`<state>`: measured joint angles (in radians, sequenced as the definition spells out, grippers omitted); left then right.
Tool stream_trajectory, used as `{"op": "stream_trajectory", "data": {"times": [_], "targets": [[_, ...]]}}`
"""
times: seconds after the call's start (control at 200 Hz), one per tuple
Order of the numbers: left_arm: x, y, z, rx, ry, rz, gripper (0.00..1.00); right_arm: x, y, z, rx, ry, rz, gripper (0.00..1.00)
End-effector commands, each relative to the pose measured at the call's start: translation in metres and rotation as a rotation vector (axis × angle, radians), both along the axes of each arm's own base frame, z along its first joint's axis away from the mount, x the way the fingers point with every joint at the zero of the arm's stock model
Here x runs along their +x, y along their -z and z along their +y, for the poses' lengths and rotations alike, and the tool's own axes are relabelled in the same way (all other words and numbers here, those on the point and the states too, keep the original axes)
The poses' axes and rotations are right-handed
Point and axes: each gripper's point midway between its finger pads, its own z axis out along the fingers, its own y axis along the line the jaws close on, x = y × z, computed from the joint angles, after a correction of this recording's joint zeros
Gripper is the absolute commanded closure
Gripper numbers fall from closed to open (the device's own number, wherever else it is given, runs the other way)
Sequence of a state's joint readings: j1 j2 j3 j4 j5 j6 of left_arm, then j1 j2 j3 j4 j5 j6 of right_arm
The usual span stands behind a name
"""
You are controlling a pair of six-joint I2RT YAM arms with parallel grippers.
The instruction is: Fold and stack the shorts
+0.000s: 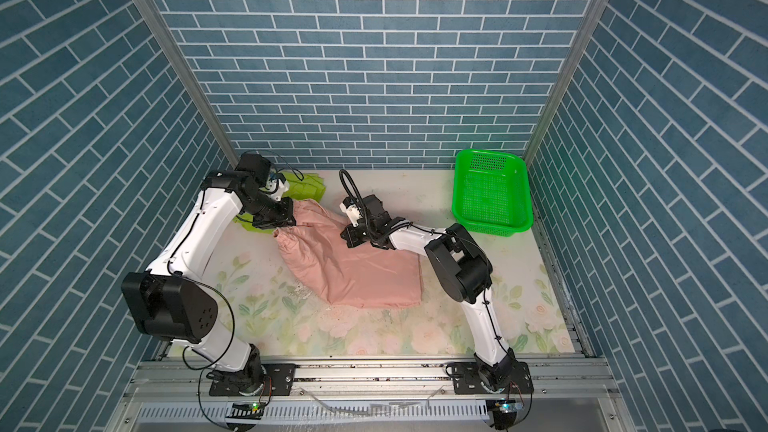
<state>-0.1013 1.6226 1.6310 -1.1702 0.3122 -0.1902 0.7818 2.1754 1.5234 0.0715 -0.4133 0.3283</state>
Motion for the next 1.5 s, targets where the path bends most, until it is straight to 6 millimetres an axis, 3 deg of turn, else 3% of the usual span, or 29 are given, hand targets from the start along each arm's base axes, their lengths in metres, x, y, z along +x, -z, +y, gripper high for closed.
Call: {"op": "stream_trajectory", "data": {"times": [0.0, 0.25, 0.34, 0.445, 0.51, 0.6, 0.66, 0.725, 0.85, 1.0, 1.175, 1.37, 1.495], "targets": [[-0.007, -0.015, 0.000, -0.012, 0.017, -0.040, 1.00, 0.014, 0.020, 0.009, -0.029, 0.030, 0.014, 1.00], [-0.015, -0.016, 0.002, -0.001, 0.031, -0.034, 1.00, 0.045, 0.031, 0.034, -0.018, 0.062, 0.006, 1.00], [-0.017, -0.017, 0.006, 0.023, 0.028, -0.039, 1.00, 0.048, 0.035, 0.040, -0.011, 0.060, 0.023, 0.86], [-0.019, -0.010, 0.020, 0.109, 0.009, -0.026, 1.00, 0.041, 0.017, 0.035, -0.005, 0.045, 0.016, 0.70], [-0.018, -0.007, 0.027, 0.143, -0.006, -0.017, 1.00, 0.032, 0.004, 0.017, -0.035, 0.061, -0.003, 0.62], [-0.014, -0.004, 0.018, 0.093, -0.015, -0.022, 1.00, 0.008, -0.017, -0.021, -0.100, 0.084, -0.033, 0.54], [-0.013, -0.002, 0.009, 0.047, -0.018, -0.030, 1.00, -0.017, -0.017, -0.056, -0.165, 0.098, -0.034, 0.44], [-0.011, -0.001, 0.002, 0.022, -0.017, -0.036, 1.00, -0.043, -0.009, -0.094, -0.237, 0.129, -0.018, 0.41], [-0.009, 0.000, -0.007, 0.014, -0.016, -0.031, 1.00, -0.083, 0.008, -0.164, -0.377, 0.242, 0.028, 0.52], [-0.008, -0.008, -0.025, 0.006, -0.002, -0.057, 1.00, -0.118, 0.022, -0.207, -0.397, 0.333, 0.099, 0.81], [-0.007, -0.010, -0.044, -0.009, 0.000, -0.075, 1.00, -0.142, 0.038, -0.228, -0.405, 0.380, 0.160, 1.00], [-0.002, -0.001, -0.075, -0.082, -0.002, -0.083, 1.00, -0.155, 0.062, -0.231, -0.410, 0.387, 0.210, 1.00], [-0.002, 0.008, -0.098, -0.100, 0.023, -0.071, 1.00, -0.157, 0.066, -0.230, -0.403, 0.395, 0.208, 1.00]]}}
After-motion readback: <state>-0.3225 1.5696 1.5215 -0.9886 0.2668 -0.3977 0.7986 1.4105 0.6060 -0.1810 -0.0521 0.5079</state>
